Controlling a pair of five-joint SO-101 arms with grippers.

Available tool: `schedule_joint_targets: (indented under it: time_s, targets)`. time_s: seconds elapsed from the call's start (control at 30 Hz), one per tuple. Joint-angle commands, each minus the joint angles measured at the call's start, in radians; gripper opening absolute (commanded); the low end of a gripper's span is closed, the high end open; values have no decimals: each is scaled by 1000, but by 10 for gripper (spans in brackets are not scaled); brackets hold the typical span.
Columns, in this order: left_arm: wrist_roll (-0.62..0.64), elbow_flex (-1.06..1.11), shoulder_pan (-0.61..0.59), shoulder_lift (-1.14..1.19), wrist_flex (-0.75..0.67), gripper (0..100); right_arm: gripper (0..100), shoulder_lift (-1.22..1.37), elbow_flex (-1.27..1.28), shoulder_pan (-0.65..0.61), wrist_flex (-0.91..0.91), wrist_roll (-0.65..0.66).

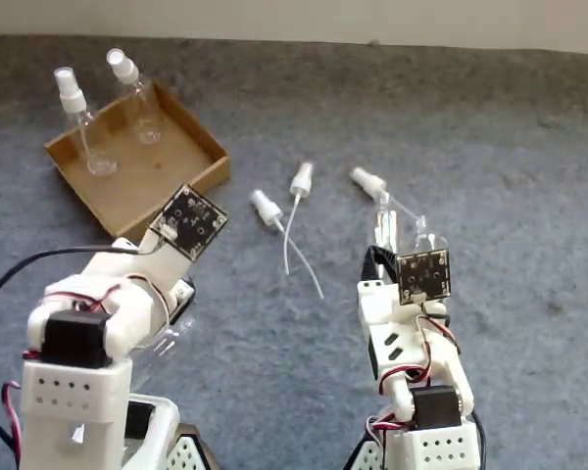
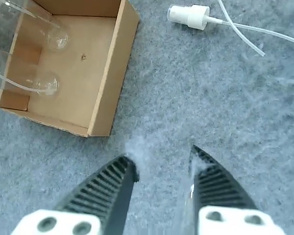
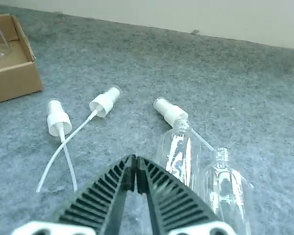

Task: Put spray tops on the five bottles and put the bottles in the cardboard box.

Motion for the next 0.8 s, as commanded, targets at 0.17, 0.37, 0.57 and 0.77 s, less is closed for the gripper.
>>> schedule_joint_targets:
  time_s: [0.17,0.37,0.57,0.77]
  targets:
    - [-6,-367,19,515,284,123,5,-2,111,13,8,12]
    - [-11,-418,24,713,313,186,5,-2,111,13,8,12]
    - [-14,-378,25,748,313,258,5,-2,111,13,8,12]
    - [-175,-240,-22,743,308,252,5,-2,111,13,8,12]
